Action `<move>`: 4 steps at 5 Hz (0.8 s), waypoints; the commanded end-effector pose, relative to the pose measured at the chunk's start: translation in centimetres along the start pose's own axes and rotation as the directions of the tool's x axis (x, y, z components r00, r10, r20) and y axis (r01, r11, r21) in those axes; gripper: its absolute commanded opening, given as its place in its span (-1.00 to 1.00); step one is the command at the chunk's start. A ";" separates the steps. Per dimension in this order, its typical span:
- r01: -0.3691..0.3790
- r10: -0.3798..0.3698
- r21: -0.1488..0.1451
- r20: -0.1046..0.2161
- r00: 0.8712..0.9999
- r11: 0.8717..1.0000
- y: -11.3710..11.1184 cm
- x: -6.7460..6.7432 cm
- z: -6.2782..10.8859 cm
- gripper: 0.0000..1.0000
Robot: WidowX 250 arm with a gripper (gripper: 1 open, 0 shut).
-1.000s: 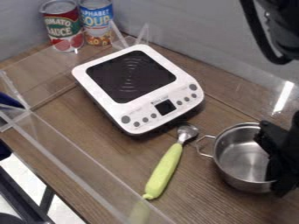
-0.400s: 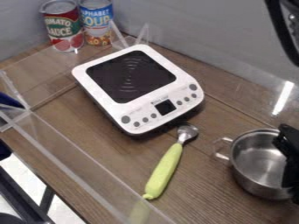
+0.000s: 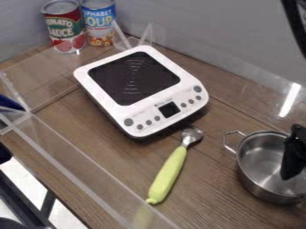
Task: Remove silver pot from the white and black stove top and place it on the table
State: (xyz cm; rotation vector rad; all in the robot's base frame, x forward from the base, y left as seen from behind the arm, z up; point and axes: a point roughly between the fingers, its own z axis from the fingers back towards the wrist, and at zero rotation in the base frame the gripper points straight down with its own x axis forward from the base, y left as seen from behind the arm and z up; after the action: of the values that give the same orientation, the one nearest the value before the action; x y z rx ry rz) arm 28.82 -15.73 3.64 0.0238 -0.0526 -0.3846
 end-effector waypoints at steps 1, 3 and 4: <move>0.001 -0.001 -0.004 0.052 0.999 1.000 -0.3 1.3 1.6 1.00; -0.003 0.003 -0.006 0.053 0.999 1.000 -0.6 2.0 1.5 1.00; -0.008 0.008 -0.006 0.055 0.998 1.000 -0.6 2.4 1.3 1.00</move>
State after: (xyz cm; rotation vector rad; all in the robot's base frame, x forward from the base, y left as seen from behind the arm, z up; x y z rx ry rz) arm 30.11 -16.48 3.38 0.0233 -0.0511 -0.3691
